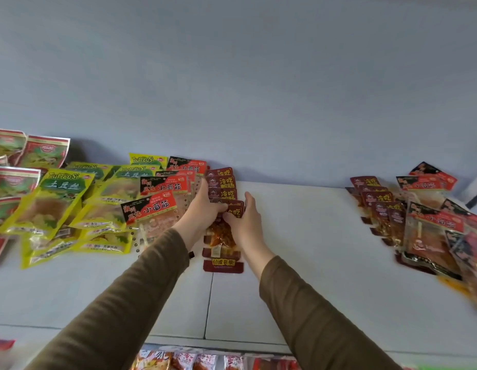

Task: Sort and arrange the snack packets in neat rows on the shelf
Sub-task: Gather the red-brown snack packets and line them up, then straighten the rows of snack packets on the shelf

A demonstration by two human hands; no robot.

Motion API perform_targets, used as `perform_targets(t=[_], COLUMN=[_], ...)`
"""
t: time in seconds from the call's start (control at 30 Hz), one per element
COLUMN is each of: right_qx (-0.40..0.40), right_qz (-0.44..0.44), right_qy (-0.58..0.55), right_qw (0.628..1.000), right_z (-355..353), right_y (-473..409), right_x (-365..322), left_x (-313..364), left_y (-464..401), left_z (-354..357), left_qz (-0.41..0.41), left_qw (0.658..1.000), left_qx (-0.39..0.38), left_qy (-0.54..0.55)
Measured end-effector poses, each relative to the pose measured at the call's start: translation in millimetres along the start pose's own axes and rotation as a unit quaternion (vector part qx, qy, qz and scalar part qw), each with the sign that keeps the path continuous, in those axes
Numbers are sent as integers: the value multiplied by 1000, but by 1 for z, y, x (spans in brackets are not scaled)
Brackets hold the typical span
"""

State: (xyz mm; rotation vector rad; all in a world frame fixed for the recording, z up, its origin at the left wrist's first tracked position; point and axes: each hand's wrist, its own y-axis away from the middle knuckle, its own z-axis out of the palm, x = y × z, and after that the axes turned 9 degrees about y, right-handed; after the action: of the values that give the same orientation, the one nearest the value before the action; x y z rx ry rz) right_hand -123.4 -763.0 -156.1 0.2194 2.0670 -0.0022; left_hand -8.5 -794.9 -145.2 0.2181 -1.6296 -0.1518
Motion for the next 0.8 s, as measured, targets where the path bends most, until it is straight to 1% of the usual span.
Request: perform_targets(t=[0.1, 0.23, 0.3, 0.33, 0.47, 0.53, 0.67, 0.8], right_qx=[-5, -28, -27, -22, 36, 58, 125, 174], right_qz=[-2, -1, 2, -1, -36, -63, -135, -165], right_qy=[-5, -78, -122, -124, -74, -53, 28, 110], right_qw=[1000, 997, 992, 992, 996, 995, 983, 965], right_z=[2, -2, -10, -16, -46, -63, -109, -160], right_y=[3, 10, 10, 10, 9, 8, 10, 16], right_x=[-1, -2, 3, 6, 17, 21, 31, 46], left_x=[-3, -2, -1, -1, 3, 7, 17, 23], left_y=[0, -3, -4, -3, 4, 9, 21, 30], left_z=[-1, 0, 0, 0, 9, 19, 52, 103], left_qz=[4, 16, 36, 53, 144, 182, 231, 254], left_qw=[1000, 999, 998, 997, 981, 971, 958, 946], left_qx=[-6, 3, 8, 15, 47, 46, 3, -50], left_qy=[-6, -34, -48, -59, -118, -144, -172, -196])
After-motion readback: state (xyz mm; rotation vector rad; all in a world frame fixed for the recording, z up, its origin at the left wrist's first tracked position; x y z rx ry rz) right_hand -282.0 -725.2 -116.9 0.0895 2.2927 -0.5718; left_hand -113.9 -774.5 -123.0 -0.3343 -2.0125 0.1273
